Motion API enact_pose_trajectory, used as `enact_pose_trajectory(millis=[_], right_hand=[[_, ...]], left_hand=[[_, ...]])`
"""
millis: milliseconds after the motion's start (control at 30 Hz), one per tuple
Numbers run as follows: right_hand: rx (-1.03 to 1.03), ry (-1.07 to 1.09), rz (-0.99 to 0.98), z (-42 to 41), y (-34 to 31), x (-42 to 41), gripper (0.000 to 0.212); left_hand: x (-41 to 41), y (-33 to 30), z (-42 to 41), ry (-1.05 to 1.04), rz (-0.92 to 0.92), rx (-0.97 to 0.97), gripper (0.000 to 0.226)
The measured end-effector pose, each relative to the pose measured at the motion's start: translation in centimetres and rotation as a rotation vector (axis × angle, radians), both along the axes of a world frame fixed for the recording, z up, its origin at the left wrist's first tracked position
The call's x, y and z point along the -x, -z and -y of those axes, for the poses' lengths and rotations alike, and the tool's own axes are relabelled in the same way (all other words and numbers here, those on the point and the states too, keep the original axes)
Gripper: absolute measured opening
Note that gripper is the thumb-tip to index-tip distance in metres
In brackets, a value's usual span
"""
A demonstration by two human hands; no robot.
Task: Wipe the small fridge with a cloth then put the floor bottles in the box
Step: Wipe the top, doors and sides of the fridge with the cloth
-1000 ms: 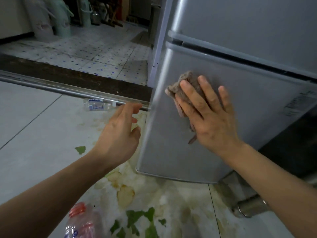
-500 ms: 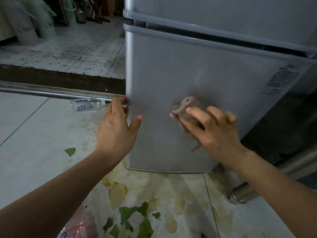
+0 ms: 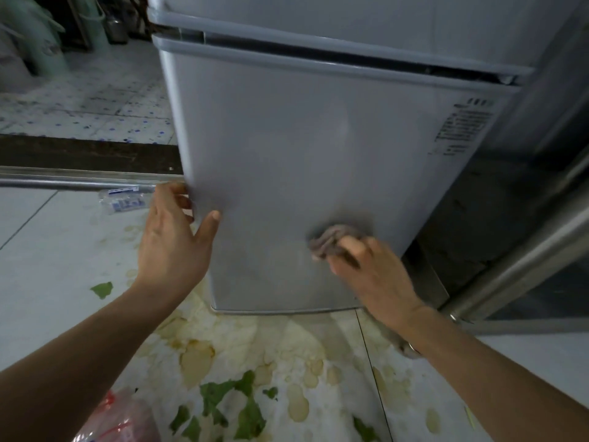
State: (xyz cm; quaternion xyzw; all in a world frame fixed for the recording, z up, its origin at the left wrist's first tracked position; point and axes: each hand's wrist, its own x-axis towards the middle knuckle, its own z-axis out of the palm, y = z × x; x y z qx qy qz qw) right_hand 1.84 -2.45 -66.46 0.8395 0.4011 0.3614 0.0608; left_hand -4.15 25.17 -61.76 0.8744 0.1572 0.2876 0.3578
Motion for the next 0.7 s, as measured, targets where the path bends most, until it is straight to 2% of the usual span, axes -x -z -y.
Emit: enact_pose_trajectory(millis=[33, 100, 167, 233, 300, 433, 500, 567, 600, 700], right_hand=[[-0.164, 0.063, -0.014, 0.6, -1.5, -0.5, 0.019], [-0.385, 0.158, 0.044, 1.7, -4.6, -1.3, 0.024], [-0.462, 0.223, 0.194, 2.2, -6.1, -1.9, 0.020], [-0.570, 0.217, 0.232, 1.7, -5.2, -2.1, 0.019], [-0.573, 0.234, 0.225, 1.3, -1.7, -1.8, 0.019], [-0.360, 0.234, -0.026, 2.7, 4.0, -0.2, 0.046], [-0.436, 0.221, -0.076, 2.8, 3.6, 0.1, 0.035], [-0.668, 0.241, -0.104, 2.4, 1.4, 0.2, 0.018], [-0.800, 0.240, -0.113, 2.3, 0.1, -0.2, 0.022], [-1.015, 0.229, -0.214, 2.7, -3.9, -0.9, 0.061]], left_hand=[[0.2, 0.3, 0.0, 0.003, -0.008, 0.002, 0.049], [0.3, 1.0, 0.2, 0.009, -0.046, -0.006, 0.055], [0.1, 1.8, 0.5, -0.004, -0.100, -0.033, 0.055], [-0.1, 2.3, 0.6, -0.020, -0.114, -0.053, 0.050], [-0.3, 2.7, 0.5, -0.028, -0.095, -0.071, 0.045], [-0.1, 3.0, 0.3, -0.036, -0.073, -0.088, 0.042], [-0.1, 3.1, 0.3, -0.033, -0.059, -0.096, 0.042], [-0.2, 3.2, 0.4, -0.036, -0.045, -0.093, 0.041], [-0.2, 3.3, 0.3, -0.044, -0.041, -0.095, 0.041], [-0.3, 3.6, 0.2, -0.052, -0.038, -0.096, 0.041]])
